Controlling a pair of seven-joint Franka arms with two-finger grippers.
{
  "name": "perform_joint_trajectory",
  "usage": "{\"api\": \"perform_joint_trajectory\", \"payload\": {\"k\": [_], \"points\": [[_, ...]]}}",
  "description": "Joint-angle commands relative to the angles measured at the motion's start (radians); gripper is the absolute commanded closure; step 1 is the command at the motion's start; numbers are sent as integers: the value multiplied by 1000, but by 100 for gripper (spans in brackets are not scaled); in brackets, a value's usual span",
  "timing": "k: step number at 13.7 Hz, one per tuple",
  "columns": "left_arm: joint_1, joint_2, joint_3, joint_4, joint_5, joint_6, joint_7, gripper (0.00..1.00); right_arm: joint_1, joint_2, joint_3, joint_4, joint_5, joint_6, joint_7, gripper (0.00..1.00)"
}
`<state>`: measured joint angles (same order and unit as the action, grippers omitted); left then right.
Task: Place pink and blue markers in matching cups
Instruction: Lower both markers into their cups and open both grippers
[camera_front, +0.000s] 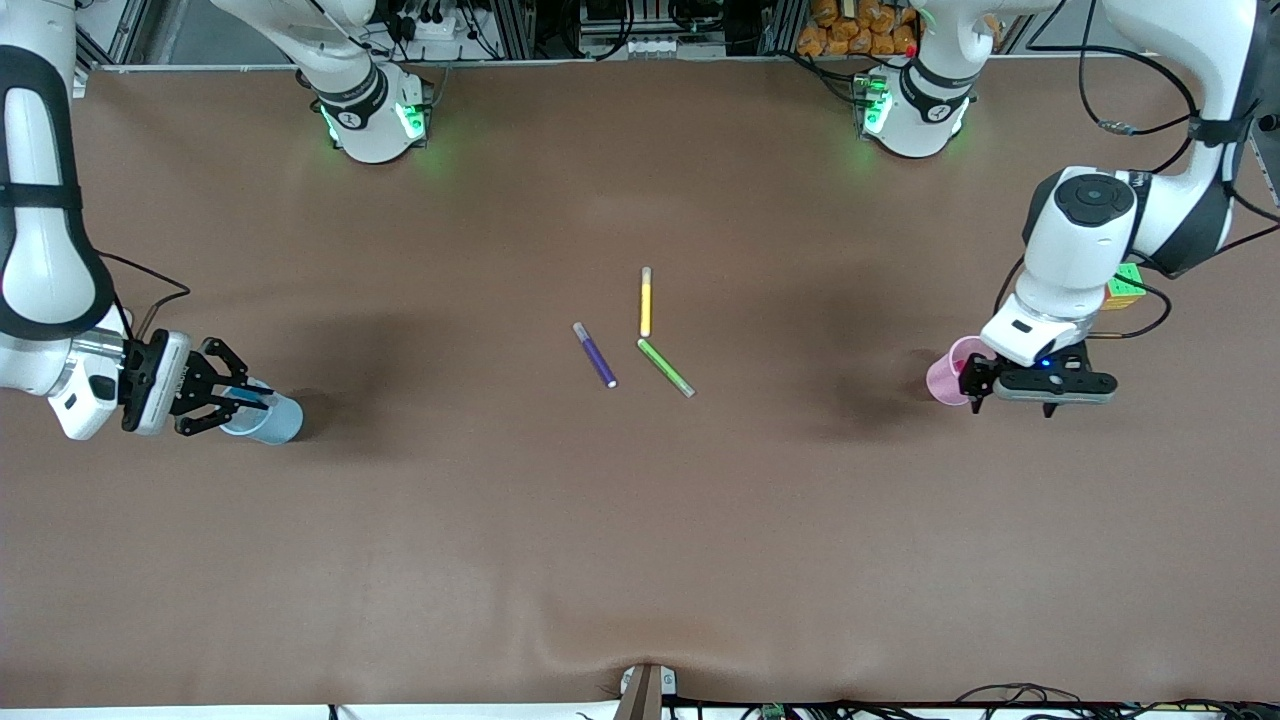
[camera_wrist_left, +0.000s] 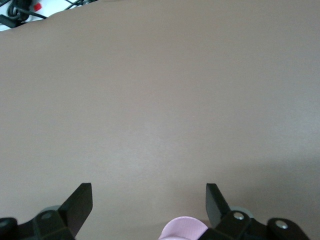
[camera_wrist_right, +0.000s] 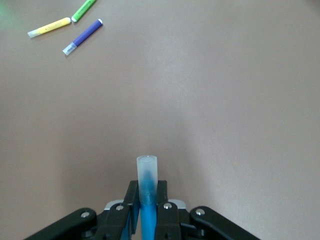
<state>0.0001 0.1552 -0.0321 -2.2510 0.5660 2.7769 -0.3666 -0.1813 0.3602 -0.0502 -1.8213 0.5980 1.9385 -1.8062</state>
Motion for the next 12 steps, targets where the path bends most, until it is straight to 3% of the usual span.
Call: {"api": "perform_joint_trajectory", "payload": {"k": [1, 3, 4, 5, 6, 12], "points": [[3, -22, -35, 51, 3, -98, -11, 0, -41, 29, 20, 0, 60, -4, -90, 100], [3, -22, -55, 89, -24, -147, -9, 0, -49, 43, 20, 4, 74, -4, -116, 100], [3, -22, -64, 106, -26, -169, -9, 0, -58, 48, 20, 5, 74, -4, -122, 87], [3, -22, -78, 128, -32, -203, -9, 0, -61, 48, 20, 7, 74, -4, -120, 47], [3, -22, -89, 157, -47, -239, -9, 0, -61, 48, 18, 7, 74, -6, -119, 0], [3, -23, -136, 267, -106, -417, -2, 0, -52, 19, 15, 36, 52, -64, 40, 0]]}}
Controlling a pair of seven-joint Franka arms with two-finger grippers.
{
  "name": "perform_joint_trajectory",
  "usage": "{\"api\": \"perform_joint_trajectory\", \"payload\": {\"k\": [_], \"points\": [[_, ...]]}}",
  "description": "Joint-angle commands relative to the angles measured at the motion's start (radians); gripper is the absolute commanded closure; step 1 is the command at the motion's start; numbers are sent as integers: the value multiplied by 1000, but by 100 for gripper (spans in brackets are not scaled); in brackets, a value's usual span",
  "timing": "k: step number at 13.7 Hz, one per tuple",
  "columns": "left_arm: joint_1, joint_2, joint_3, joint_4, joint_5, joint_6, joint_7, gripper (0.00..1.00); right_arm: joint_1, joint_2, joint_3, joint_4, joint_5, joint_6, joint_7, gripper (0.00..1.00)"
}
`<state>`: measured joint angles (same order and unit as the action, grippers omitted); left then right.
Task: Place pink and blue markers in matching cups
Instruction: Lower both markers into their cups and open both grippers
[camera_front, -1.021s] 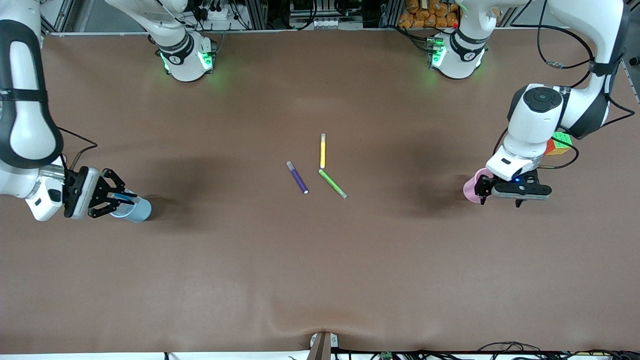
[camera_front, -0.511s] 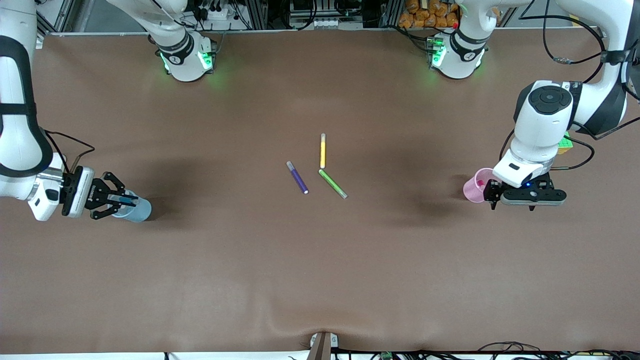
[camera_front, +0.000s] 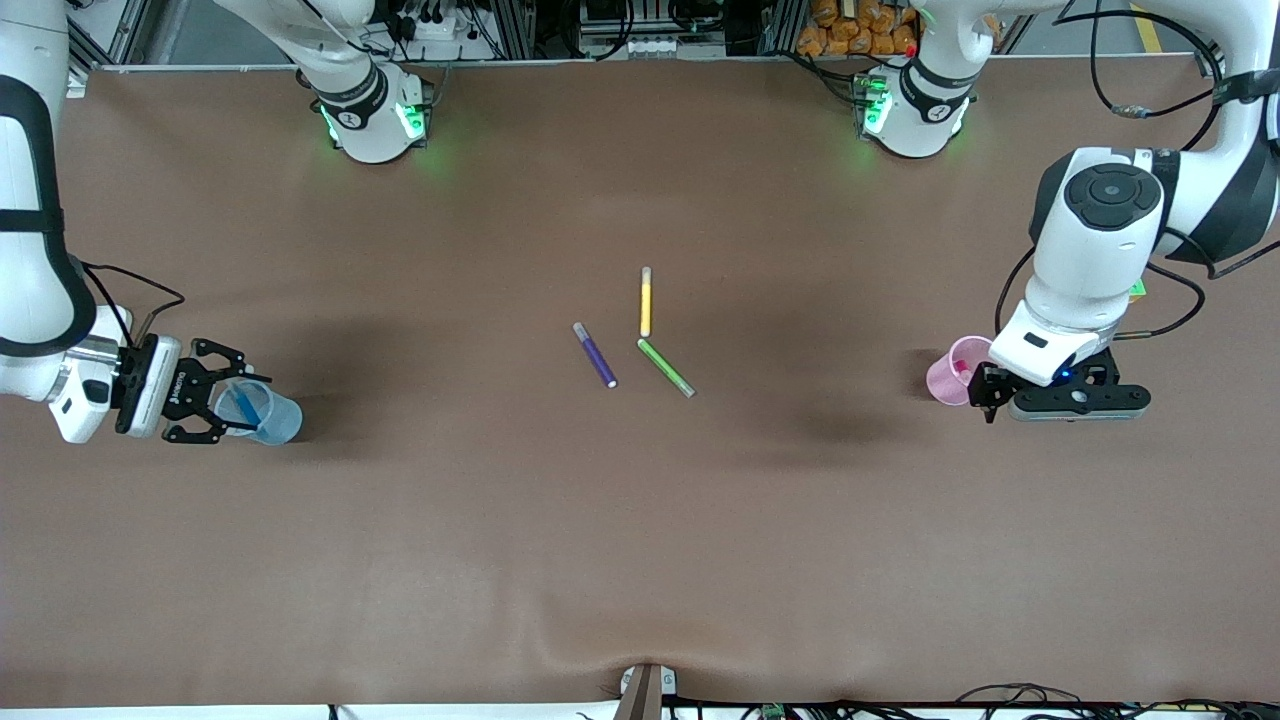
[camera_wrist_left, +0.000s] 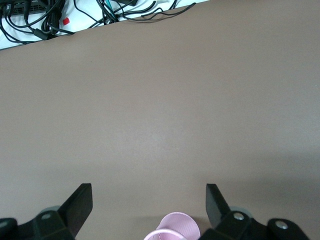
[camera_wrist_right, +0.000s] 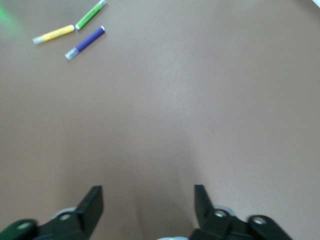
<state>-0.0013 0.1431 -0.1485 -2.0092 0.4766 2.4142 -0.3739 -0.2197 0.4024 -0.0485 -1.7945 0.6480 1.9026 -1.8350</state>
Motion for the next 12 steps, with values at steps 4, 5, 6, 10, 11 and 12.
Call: {"api": "perform_joint_trajectory", "payload": {"k": [4, 5, 6, 10, 11, 12], "points": [[9, -7, -31, 113, -126, -177, 82, 0, 5, -91, 16, 9, -141, -27, 299, 0], [18, 4, -29, 136, -177, -190, 130, 0, 17, -118, 18, 9, -186, -28, 372, 0], [41, 6, -29, 142, -217, -191, 174, 0, 32, -143, 18, 6, -221, -31, 444, 0], [50, -19, -26, 190, -240, -313, 248, 0, 123, -232, 18, 1, -379, -54, 774, 0], [43, -20, -23, 235, -240, -387, 257, 0, 140, -244, 19, 1, -414, -54, 848, 0], [38, -20, -20, 283, -242, -471, 274, 0, 151, -254, 19, 3, -436, -54, 908, 0]]}}
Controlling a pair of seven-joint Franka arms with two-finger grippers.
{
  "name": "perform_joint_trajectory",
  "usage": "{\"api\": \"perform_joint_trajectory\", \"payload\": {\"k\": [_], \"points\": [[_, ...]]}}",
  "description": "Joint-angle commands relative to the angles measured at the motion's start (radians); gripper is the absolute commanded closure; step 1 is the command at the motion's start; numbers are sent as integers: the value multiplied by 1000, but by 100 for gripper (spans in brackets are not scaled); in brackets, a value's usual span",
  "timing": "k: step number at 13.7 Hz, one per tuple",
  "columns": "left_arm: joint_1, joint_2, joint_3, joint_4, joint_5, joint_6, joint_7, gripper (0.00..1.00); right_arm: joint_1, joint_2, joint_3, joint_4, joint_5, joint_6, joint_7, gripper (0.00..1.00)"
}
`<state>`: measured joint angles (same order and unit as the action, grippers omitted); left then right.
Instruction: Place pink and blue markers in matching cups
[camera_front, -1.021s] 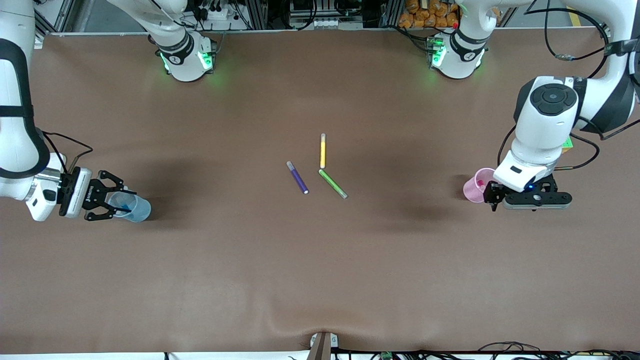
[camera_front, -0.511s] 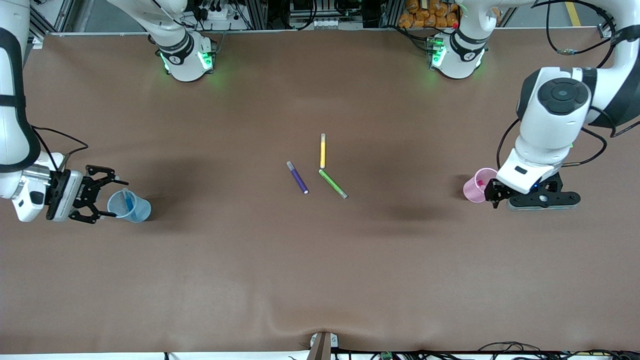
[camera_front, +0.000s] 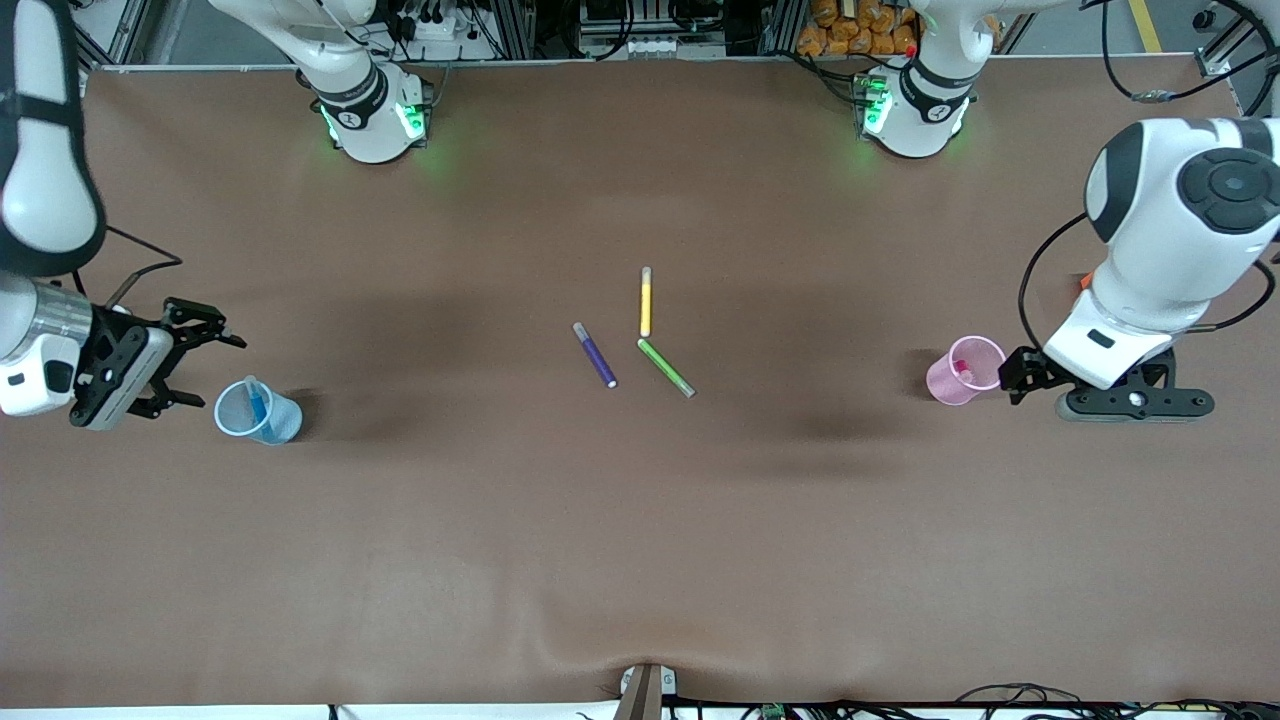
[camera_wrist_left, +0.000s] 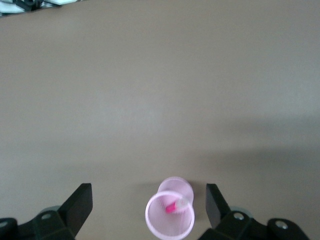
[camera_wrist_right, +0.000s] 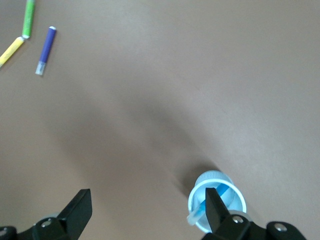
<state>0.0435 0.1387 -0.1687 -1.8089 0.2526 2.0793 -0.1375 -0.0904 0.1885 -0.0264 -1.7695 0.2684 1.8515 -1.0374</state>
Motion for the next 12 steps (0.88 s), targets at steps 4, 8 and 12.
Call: {"api": "perform_joint_trajectory", "payload": {"k": [4, 8, 12], "points": [[-11, -22, 44, 197, -114, -298, 148, 0, 58, -89, 2, -18, -120, -18, 347, 0], [-63, -53, 115, 258, -160, -416, 194, 0, 64, -122, 2, 30, -170, -105, 552, 0], [-54, -111, 115, 295, -184, -568, 213, 0, 54, -122, -4, 160, -183, -277, 749, 0]]}}
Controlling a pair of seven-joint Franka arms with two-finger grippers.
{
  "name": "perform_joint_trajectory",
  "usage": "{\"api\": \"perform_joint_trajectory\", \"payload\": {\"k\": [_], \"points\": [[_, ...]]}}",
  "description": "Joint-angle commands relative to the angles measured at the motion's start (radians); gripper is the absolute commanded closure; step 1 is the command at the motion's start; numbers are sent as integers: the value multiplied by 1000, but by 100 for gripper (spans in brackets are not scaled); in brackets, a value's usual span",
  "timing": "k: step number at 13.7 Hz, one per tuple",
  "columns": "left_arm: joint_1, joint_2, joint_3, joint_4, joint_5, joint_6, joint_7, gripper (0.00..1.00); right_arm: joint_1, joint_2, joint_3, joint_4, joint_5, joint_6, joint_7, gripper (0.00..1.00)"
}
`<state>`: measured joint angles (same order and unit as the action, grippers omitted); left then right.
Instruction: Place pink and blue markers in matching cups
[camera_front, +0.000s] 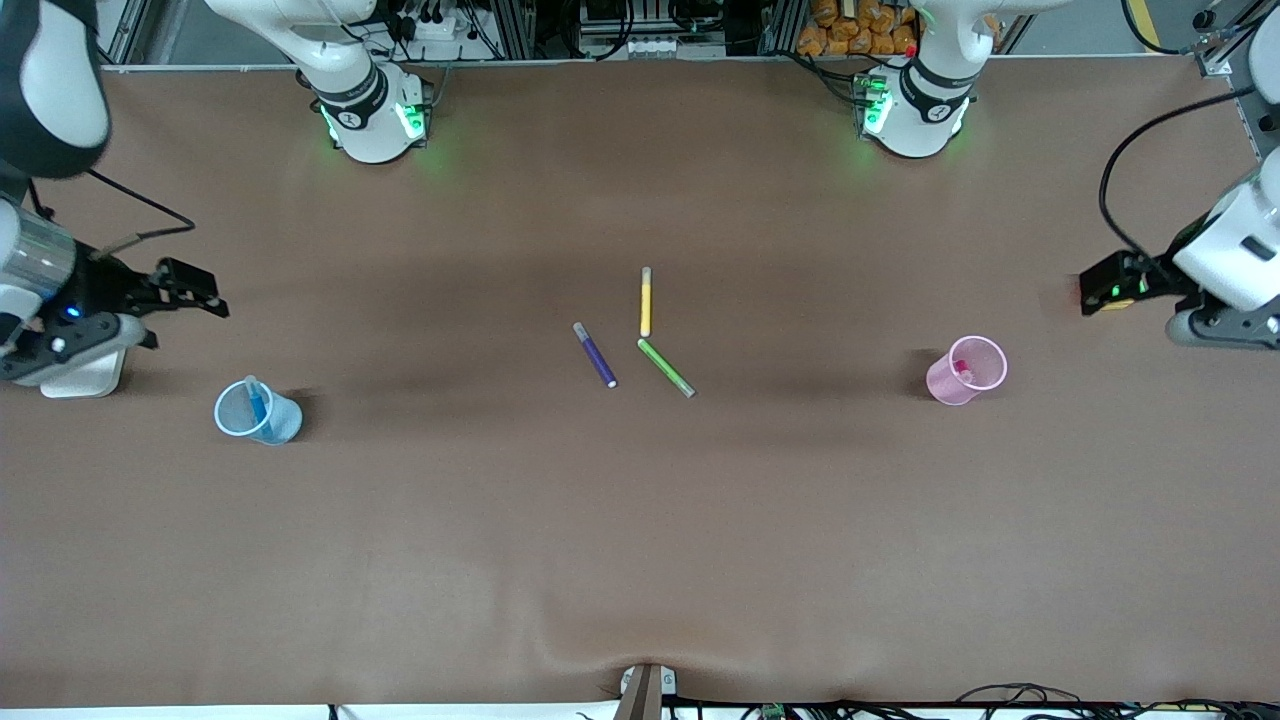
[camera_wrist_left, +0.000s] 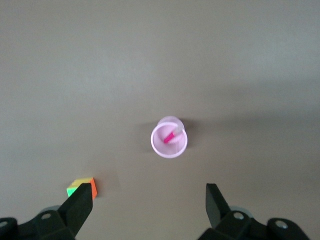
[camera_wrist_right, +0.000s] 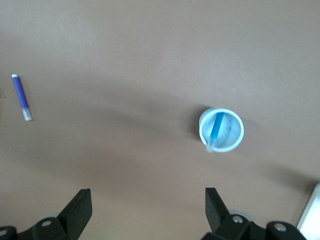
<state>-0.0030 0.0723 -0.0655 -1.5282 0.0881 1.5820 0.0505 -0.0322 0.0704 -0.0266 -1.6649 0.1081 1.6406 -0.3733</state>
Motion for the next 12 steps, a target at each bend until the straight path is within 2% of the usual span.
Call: {"api": "perform_joint_trajectory", "payload": {"k": [1, 6, 11, 12], "points": [[-5, -66, 12, 16, -27, -92, 43, 0, -11, -6, -9, 71, -24, -97, 118, 0], [1, -118, 42, 10, -50, -151, 127, 0, -38, -78, -10, 93, -25, -203, 247, 0], [3, -132, 49, 16, -42, -148, 173, 0, -29, -93, -10, 111, -68, -261, 315, 0], [1, -137, 73, 11, -51, -145, 173, 0, -28, -92, -7, 122, -74, -266, 315, 0]]}}
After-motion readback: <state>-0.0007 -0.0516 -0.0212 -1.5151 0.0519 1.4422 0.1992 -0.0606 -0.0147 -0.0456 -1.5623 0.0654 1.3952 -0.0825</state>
